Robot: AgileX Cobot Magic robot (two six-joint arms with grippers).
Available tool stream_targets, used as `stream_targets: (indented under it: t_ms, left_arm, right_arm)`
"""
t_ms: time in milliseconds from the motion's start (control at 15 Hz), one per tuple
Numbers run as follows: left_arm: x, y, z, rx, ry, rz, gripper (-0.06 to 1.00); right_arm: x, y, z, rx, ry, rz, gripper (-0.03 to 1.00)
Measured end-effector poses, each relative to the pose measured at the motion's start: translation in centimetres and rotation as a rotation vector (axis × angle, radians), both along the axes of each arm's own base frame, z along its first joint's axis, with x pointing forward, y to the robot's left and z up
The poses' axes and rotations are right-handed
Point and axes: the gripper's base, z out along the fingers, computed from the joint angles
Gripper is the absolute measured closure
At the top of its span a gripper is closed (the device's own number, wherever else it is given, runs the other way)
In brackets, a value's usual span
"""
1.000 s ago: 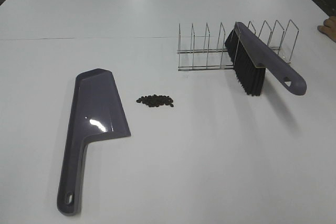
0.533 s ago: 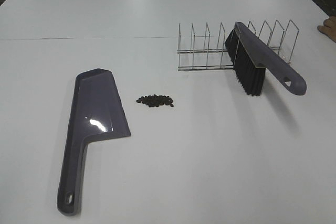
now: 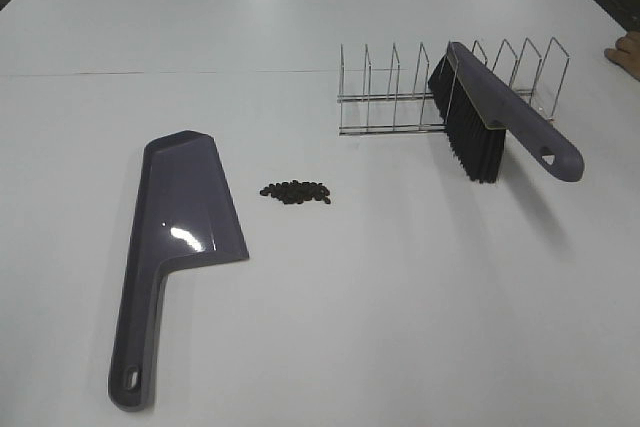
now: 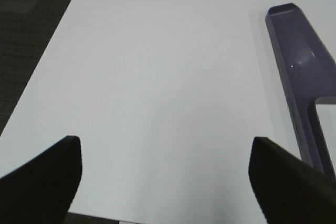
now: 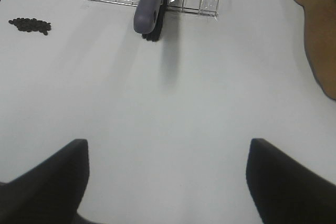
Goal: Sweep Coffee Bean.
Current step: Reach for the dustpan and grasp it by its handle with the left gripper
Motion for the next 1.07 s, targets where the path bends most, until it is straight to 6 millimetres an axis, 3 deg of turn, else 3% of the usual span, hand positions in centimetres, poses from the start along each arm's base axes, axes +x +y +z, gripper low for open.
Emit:
stream_targets:
  t_ms: [400,1067]
  left_arm:
    - [3.2,0.0,-1.0,-0.008,0.209,-0.001,0.18]
    - [6.2,0.0,-2.9,-0.026,0.428,-0.003,0.18]
  right_arm:
    - [0.0,0.0,0.0,0.0,0.0,0.0,0.25]
    - [0.0,0.0,0.0,0.0,0.0,0.0,0.25]
